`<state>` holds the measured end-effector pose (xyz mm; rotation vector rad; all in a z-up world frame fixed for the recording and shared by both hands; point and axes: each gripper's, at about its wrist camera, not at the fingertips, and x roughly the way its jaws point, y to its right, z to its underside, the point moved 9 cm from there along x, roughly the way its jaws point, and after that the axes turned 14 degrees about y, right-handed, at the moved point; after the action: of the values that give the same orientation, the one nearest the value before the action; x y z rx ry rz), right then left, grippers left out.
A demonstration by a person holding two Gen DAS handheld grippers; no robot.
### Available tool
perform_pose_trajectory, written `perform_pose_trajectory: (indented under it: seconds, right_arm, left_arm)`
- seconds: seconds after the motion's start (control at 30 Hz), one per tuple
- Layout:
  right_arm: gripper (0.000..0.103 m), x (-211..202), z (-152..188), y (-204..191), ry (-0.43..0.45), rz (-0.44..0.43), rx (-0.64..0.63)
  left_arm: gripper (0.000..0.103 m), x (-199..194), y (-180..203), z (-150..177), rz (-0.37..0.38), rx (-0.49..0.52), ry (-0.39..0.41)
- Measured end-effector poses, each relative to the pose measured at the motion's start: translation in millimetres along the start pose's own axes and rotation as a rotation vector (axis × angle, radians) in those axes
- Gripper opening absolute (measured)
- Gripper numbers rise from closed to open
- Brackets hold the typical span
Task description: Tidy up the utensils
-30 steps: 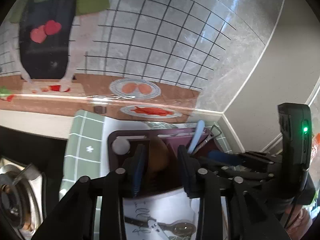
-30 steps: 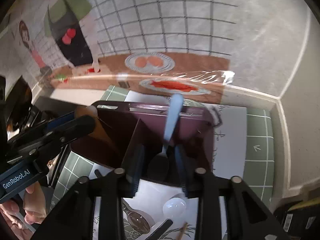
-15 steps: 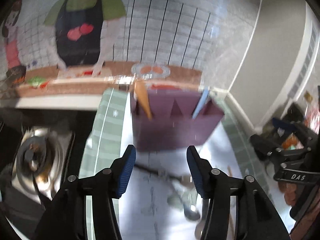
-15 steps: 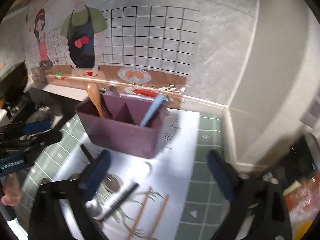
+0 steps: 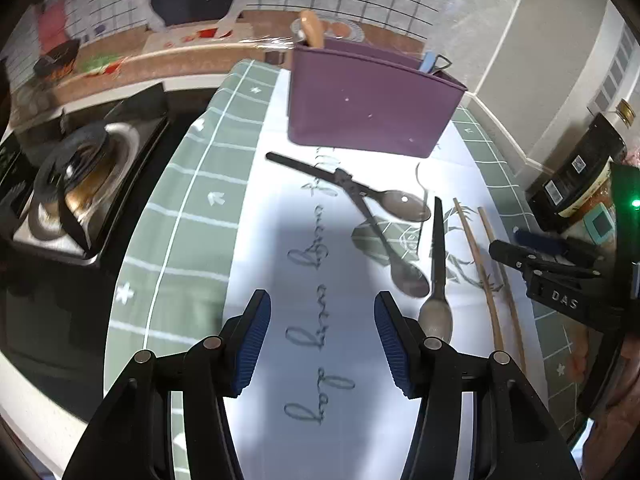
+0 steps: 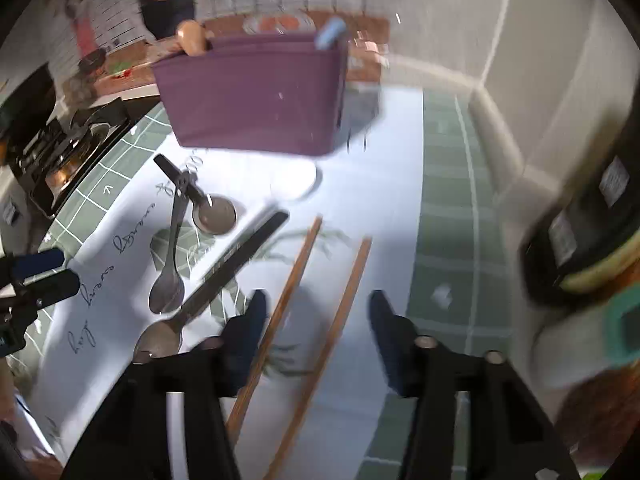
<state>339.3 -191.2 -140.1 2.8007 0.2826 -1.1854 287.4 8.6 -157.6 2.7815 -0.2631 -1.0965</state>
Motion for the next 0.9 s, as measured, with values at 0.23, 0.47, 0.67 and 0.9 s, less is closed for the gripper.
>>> perform_pose_trajectory:
  seconds: [0.23,0.47,0.67,0.9]
  right_arm:
    - [0.023,11.0,13.8,3.4,-0.037,-0.043,0.112]
    - [0.006,9.3,18.0,-4.6,-0.067,-0.082,0.120]
    - [0.006,-7.2,12.6,-13.9,-0.043,-0.123,0.138]
    - [0.006,-20.9,16.0,-12.8,-0.038,-0.119,0.135]
  left_arm:
    - [0.055,-0.8,1.7,4.6,-0.012,0.026,-0.004]
    - [0.055,6.4,10.3,5.9,0.003,0.043,-0.025]
    - [0.055,10.3,17.3,8.5,0.014,0.057,-0.040]
    - [0.055,17.6,31.9,3.5,0.046,0.091,-0.041]
